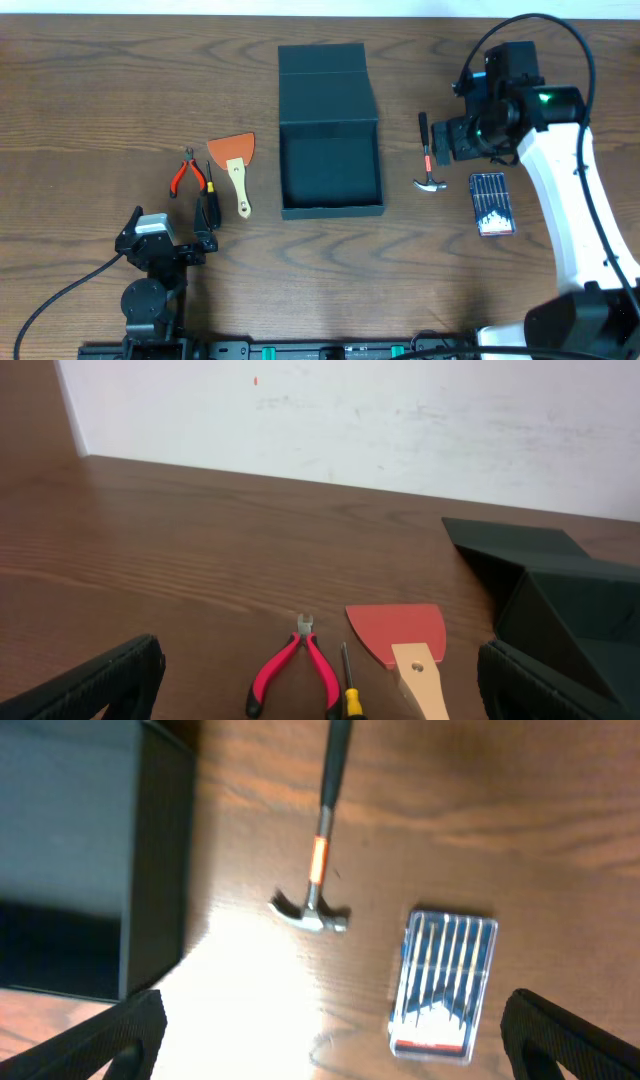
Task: Pack container
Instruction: 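Move the right gripper over the clear screwdriver case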
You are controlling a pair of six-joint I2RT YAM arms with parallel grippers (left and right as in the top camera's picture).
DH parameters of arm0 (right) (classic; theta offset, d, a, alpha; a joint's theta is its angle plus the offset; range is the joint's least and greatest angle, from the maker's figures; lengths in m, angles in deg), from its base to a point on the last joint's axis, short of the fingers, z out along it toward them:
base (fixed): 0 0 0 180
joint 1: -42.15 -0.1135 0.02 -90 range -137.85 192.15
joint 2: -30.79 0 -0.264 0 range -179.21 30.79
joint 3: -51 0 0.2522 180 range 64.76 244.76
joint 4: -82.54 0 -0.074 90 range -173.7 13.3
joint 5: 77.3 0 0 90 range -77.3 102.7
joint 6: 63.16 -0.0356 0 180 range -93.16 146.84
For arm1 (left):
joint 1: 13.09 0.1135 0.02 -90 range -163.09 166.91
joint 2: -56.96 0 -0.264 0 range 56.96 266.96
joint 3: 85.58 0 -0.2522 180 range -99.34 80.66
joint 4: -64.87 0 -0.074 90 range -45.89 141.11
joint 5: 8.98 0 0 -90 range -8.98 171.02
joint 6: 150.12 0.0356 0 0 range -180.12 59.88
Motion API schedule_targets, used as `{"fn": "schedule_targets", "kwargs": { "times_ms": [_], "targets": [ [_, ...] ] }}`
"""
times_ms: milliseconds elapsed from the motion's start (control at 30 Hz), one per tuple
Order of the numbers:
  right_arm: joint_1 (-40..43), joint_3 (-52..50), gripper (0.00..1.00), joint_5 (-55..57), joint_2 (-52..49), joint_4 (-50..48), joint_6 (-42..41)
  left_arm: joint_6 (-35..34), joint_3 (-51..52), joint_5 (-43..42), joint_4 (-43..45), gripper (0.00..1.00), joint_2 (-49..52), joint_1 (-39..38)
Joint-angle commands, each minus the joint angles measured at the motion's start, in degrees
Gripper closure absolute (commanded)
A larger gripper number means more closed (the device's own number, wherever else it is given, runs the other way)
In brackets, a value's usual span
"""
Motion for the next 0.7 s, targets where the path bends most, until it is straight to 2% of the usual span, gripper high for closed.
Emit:
{"fn": "schedule_targets", "kwargs": {
  "times_ms": [0,667],
  "targets": [
    [0.98,-0.33,0.01,2.14,-1.46,0.55,0.85,0.76,1.73,0.24,-0.98,0.01,-0.35,0.31],
    [12.31,-20.98,0.01,2.27,-1.60,-12.46,1.92,0.76,1.73,0.24,-0.98,0.01,-0.35,0.31]
  ]
}}
